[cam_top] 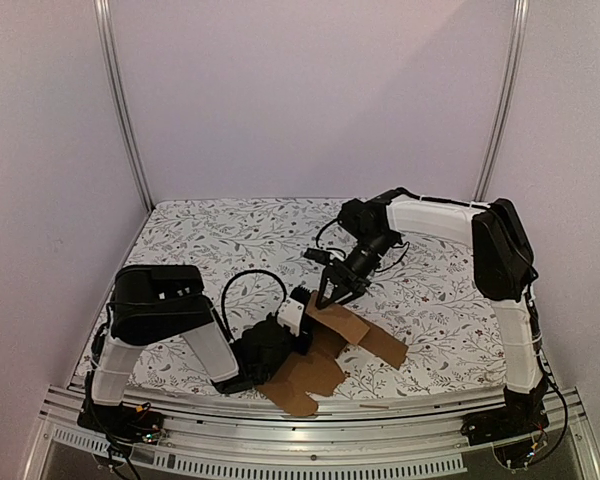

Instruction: Fold the paper box

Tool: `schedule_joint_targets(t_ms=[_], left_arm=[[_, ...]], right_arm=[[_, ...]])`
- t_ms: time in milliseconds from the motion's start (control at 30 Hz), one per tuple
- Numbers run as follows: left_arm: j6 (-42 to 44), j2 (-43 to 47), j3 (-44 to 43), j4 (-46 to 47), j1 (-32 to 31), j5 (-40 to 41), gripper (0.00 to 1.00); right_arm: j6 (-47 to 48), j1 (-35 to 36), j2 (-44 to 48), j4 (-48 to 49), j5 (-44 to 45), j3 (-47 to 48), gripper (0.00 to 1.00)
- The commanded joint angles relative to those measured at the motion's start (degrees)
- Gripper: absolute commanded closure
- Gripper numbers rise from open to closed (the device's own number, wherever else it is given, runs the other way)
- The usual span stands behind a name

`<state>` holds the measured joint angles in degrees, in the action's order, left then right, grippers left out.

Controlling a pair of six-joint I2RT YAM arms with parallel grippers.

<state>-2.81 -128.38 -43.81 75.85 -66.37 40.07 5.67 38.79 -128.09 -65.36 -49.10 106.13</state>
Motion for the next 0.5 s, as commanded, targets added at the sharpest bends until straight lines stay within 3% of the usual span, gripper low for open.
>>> schedule_joint_targets(t_ms=[0,200,467], left_arm=[[2.7,2.0,3.2,4.7,-0.4,-3.3,0.60],[4.3,6.8,7.8,3.2,-0.6,-6.2,0.49],[3.0,14.4,12.8,-3.9,-1.6,-5.1,0.45]], right_arm=[[0.8,0.1,-0.1,-0.8,0.2,0.7,0.34],[1.8,-0.6,1.2,-1.1,2.6,0.9,0.34],[3.2,-0.7,4.5,-1.6,6.8,0.4,0.30]])
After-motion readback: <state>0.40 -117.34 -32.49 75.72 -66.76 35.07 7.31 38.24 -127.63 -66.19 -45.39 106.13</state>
